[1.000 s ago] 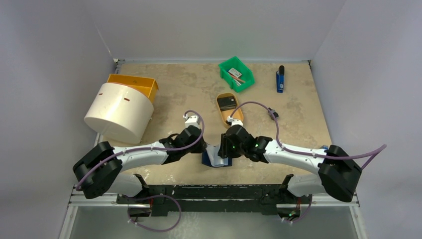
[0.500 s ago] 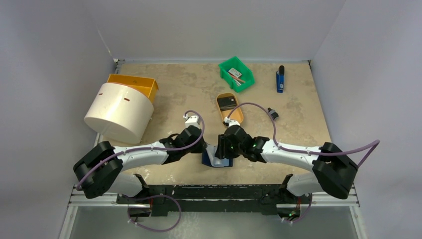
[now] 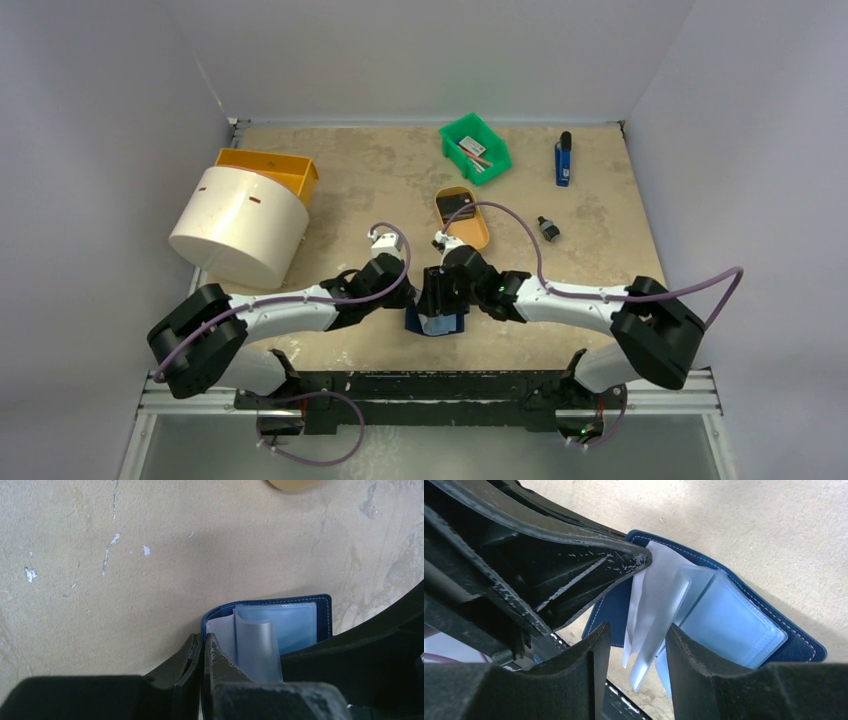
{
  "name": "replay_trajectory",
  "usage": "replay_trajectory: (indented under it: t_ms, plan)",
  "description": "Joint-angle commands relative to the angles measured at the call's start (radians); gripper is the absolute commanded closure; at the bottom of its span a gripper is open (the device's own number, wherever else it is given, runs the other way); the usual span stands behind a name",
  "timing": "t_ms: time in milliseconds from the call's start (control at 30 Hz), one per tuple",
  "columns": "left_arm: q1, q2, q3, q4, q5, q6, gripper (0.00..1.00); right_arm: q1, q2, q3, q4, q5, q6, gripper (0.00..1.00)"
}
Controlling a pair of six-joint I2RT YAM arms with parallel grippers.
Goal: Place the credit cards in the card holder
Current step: Open the card holder at the center of the board.
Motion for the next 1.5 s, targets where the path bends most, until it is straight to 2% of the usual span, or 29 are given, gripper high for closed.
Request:
replay_trajectory:
  t_ms: [0,300,333,467,567,633,733,833,967,1067,1200,1467]
  plan:
    - [-0.003,0.005,-0.018,0.027,-0.027,-0.014,1.0,-0.01,0.009,0.041,0.079,-0.054,-0.034,0.53]
    - [-0.004,-0.03,-0.029,-0.008,-0.083,-0.035,1.0,-0.029,0.053,0.034,0.12,-0.103,-0.055,0.52]
    - [-0.004,-0.04,-0.027,-0.014,-0.088,-0.036,0.97,-0.029,0.062,0.041,0.12,-0.112,-0.069,0.52]
    - [-0.004,-0.079,-0.009,-0.052,-0.108,-0.037,0.72,-0.03,0.097,0.061,0.12,-0.124,-0.111,0.5]
    - [-0.004,-0.106,0.003,-0.097,-0.12,-0.035,0.58,-0.029,0.113,0.063,0.132,-0.123,-0.126,0.48]
    - [-0.004,-0.123,0.01,-0.121,-0.136,-0.035,0.52,-0.029,0.122,0.062,0.142,-0.122,-0.13,0.47]
    - [-0.003,-0.152,0.024,-0.155,-0.166,-0.044,0.48,-0.029,0.134,0.06,0.153,-0.125,-0.135,0.44]
    - [-0.002,-0.183,0.03,-0.169,-0.193,-0.057,0.46,-0.029,0.135,0.055,0.16,-0.13,-0.139,0.39]
    - [-0.002,-0.181,0.038,-0.156,-0.195,-0.053,0.46,-0.028,0.107,0.034,0.198,-0.134,-0.142,0.38]
    - [-0.002,-0.141,0.046,-0.154,-0.189,-0.052,0.5,-0.028,0.083,0.021,0.22,-0.139,-0.148,0.42]
    - [-0.002,-0.13,0.034,-0.132,-0.188,-0.062,0.52,-0.029,0.064,0.002,0.254,-0.157,-0.156,0.53]
    - [0.007,-0.113,0.055,-0.15,-0.205,-0.06,0.53,-0.028,0.099,0.025,0.272,-0.213,-0.196,0.52]
